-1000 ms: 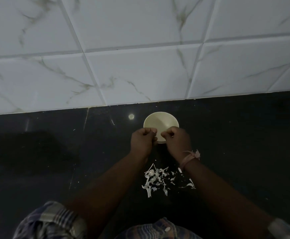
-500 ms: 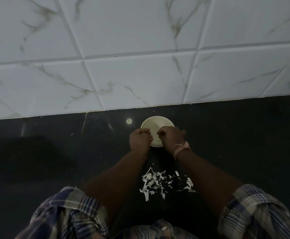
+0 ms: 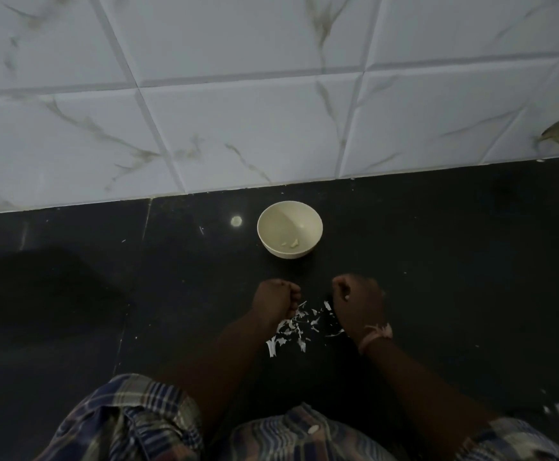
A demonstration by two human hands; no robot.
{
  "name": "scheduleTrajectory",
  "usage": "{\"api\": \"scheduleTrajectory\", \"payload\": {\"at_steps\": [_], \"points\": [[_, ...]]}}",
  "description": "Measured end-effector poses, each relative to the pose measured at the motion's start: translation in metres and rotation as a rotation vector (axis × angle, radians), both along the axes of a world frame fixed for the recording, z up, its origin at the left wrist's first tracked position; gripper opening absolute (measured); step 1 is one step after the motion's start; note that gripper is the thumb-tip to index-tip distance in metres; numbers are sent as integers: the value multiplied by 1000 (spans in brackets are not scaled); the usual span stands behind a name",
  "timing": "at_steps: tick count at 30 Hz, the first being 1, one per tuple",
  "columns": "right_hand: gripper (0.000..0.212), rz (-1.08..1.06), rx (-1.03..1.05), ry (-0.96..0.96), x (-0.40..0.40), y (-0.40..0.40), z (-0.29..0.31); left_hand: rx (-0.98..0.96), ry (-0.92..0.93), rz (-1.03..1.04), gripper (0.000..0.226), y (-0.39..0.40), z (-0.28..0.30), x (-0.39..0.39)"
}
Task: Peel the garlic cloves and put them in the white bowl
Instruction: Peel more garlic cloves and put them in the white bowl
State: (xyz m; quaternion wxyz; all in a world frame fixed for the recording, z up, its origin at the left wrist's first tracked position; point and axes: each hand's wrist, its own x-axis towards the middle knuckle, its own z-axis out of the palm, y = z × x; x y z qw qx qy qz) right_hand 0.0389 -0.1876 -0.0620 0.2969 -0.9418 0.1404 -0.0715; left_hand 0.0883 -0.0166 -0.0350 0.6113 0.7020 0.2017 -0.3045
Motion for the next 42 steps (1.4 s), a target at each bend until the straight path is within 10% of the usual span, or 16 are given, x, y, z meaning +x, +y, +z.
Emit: {"api": "scheduleTrajectory", "payload": {"at_steps": [13,20,34,42], "points": [[23,137,-220,283,-23,9,4,45,-77,82,32,-4,-6,-22],[15,82,55,160,-29,7,-2,276,-262,-138,25,-9,-9,-32],[14,-161,829,40,-38,27,9,-101,-226,-71,11,-8,-5,-50],[11,-142,759,-37,-38,38,22,-229,-204,17,6,4,5,-59]]}}
